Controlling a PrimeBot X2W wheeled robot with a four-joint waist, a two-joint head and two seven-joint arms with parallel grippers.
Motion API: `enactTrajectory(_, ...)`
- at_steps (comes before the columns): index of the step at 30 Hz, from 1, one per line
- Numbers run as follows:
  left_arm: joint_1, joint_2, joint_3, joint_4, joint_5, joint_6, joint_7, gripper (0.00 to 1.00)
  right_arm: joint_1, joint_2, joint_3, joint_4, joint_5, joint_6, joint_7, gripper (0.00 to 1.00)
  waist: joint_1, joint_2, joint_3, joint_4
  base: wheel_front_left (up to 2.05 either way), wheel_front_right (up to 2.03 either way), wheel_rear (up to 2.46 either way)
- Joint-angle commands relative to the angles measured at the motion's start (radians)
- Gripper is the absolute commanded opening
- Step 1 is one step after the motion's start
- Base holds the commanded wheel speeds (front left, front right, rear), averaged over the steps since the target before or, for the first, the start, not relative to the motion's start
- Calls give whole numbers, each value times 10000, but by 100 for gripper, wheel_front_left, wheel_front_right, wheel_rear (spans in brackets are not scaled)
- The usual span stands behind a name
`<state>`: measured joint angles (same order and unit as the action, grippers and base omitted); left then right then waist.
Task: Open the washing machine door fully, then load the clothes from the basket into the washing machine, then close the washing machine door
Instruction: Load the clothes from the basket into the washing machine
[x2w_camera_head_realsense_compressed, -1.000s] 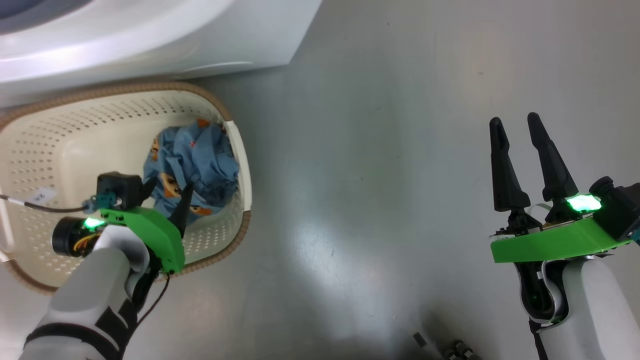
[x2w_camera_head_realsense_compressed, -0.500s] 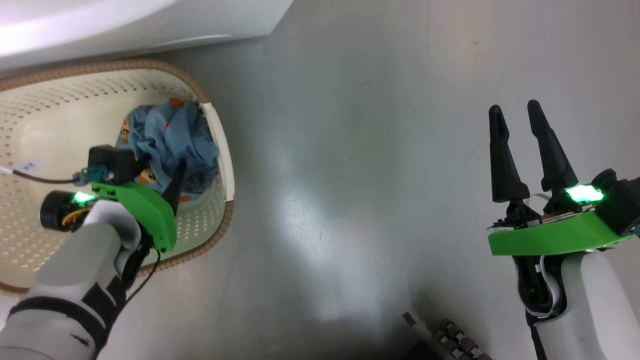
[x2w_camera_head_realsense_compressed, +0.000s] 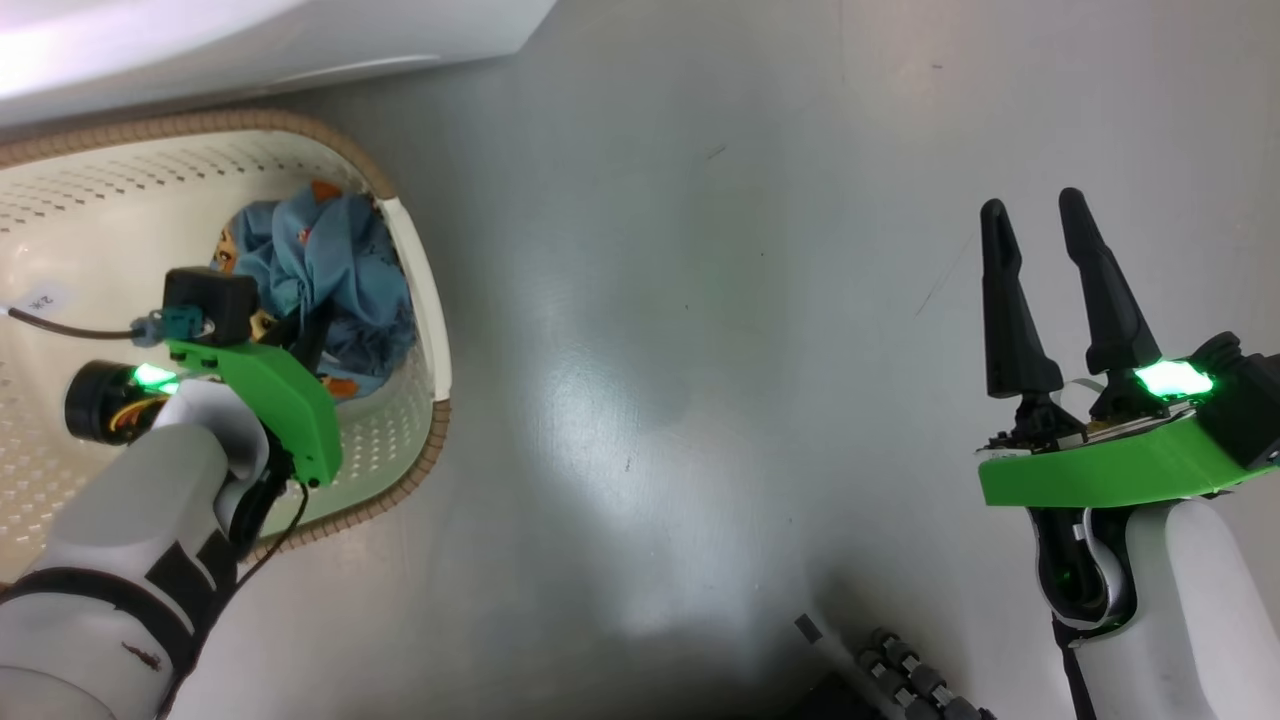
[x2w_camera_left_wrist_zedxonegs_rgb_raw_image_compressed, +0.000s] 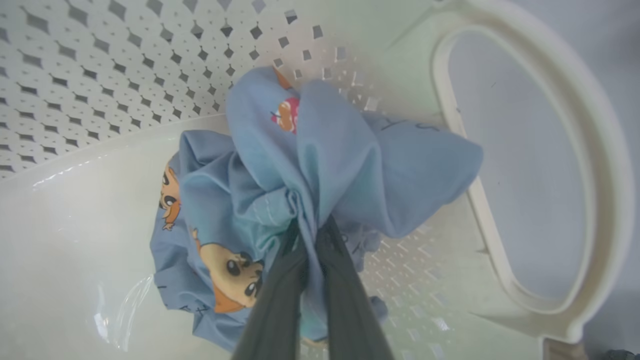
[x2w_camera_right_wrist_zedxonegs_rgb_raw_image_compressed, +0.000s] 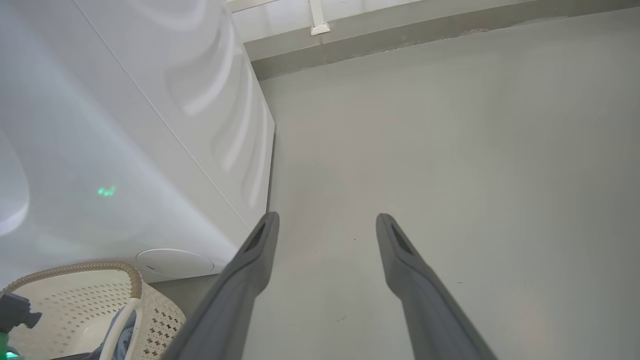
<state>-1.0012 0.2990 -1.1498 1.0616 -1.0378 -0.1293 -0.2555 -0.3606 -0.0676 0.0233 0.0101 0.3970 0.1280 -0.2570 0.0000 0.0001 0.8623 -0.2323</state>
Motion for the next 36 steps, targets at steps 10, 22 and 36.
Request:
enactTrajectory(10,133,226,686,-107,-806,-13,-60,0,288,-92,25,-163,-154,27,-48,100,0,-1,-808,470,0,0,0)
enactTrajectory(22,2083,452,3612,-961,444,-14,-62,0,871,-446,102,393,-40,27,-48,100,0,-1,-2975,1071,0,0,0)
enactTrajectory(36,4721,106,6914,-2854,3174,-14,-62,0,2188,-959,-88,1076,64,27,-48,100,0,-1,-5330,1763,0,0,0)
